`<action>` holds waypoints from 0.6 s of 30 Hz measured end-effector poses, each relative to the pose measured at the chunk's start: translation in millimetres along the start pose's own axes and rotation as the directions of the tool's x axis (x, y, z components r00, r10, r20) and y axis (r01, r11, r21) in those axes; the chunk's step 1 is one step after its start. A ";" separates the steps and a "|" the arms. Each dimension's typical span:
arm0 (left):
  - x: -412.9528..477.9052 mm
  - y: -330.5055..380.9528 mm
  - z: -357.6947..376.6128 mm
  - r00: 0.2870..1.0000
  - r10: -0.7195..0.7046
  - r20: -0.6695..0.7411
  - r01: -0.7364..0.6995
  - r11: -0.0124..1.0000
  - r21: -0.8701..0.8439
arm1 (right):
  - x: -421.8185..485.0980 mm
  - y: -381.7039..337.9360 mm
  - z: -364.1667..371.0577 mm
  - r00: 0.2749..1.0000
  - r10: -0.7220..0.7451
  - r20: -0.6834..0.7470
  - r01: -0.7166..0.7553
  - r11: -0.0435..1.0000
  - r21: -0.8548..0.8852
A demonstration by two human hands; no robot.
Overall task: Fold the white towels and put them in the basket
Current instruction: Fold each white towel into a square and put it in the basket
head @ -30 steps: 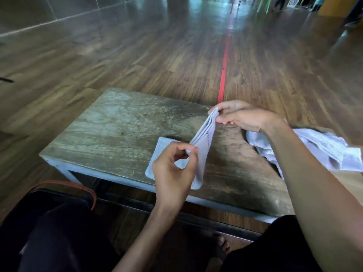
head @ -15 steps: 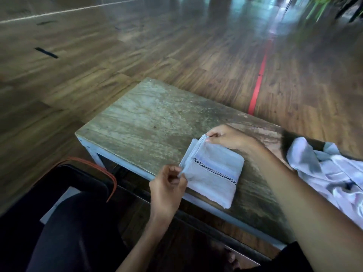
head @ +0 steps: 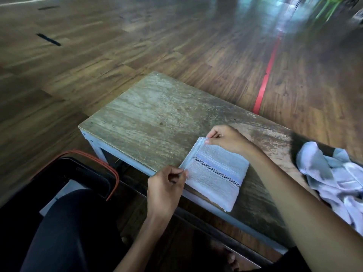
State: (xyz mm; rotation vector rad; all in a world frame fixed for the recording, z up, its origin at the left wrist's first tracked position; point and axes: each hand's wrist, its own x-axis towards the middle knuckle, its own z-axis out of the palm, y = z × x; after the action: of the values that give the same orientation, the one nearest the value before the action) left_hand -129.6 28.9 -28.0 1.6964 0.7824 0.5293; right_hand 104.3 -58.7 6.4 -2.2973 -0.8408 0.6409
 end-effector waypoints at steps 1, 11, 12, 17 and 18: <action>1.2 -0.9 -1.0 1.000 0.007 -0.009 -0.007 1.000 0.017 | -0.1 -1.6 -1.1 1.000 -0.008 -0.002 0.008 1.000 0.009; 10.4 -9.9 -8.3 0.990 0.137 -0.023 -0.131 0.978 0.161 | 2.2 -9.4 5.8 0.997 -0.077 0.007 0.077 0.997 0.017; 11.9 -10.5 -8.6 0.986 0.163 -0.020 -0.157 0.970 0.185 | 2.6 -9.4 5.9 0.997 -0.071 0.018 0.071 0.997 0.015; 25.3 -15.6 -12.7 0.976 0.218 0.020 -0.212 0.918 0.334 | -3.5 -5.8 2.3 0.999 -0.020 0.039 0.020 1.000 0.003; 29.5 -14.5 -13.6 0.976 0.214 0.039 -0.214 0.911 0.352 | -8.7 -3.7 -0.3 0.999 -0.010 0.036 0.010 1.000 -0.004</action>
State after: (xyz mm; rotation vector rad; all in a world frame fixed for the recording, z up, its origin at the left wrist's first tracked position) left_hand -122.4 61.6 -40.0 2.1351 0.7266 0.5628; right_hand 97.1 -62.5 11.0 -2.2898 -0.8702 0.6788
